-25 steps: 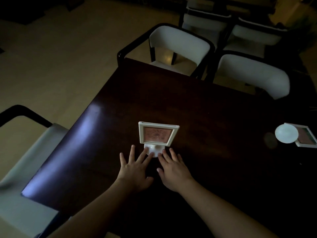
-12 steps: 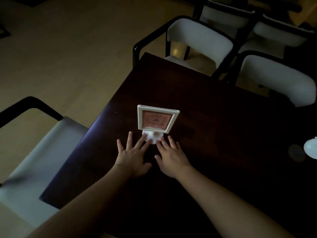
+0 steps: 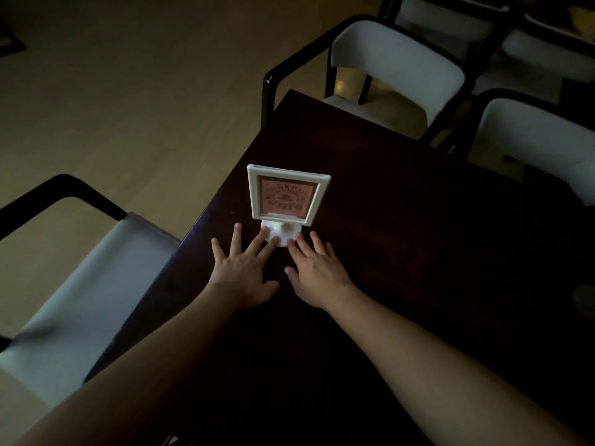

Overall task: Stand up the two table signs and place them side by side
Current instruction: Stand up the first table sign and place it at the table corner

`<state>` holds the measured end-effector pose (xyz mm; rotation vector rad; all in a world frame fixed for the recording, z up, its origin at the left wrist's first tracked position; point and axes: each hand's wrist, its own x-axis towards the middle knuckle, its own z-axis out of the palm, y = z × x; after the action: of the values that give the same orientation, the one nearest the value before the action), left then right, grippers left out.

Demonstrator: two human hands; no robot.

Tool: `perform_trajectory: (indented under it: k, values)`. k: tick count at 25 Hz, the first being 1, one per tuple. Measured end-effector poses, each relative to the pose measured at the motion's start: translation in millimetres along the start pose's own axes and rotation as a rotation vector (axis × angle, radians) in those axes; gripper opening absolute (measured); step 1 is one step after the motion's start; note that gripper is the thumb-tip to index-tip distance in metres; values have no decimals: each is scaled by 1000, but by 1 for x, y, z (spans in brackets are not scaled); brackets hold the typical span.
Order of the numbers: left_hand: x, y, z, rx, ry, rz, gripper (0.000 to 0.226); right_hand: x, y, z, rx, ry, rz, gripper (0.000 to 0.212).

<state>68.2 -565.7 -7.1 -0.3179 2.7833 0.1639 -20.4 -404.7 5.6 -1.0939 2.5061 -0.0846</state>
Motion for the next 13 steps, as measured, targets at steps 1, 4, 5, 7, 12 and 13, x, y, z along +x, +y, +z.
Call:
perform_trajectory:
  k: [1,4,5,7,12,13]
  values:
    - [2,-3,-2,2,2,-3,95,4,-1,-1,1,2,-3,65]
    - [8,-13,-5,-5,3,-12,95,16,-5,-4,0,5,-14,66]
    - [10,-16,-6,-9,-1,-13,95,19,-6,-4,2,3,-15,66]
    - [12,-20,-8,-16,-6,-16,95,24,-8,-5,12,-5,-11,66]
    - [11,-19,-10,-28,-5,-18,96,26,-8,-6,1,-24,-9,68]
    - [10,-18,-10,-31,-2,-17,96,24,-8,-6,0,-30,-5,69]
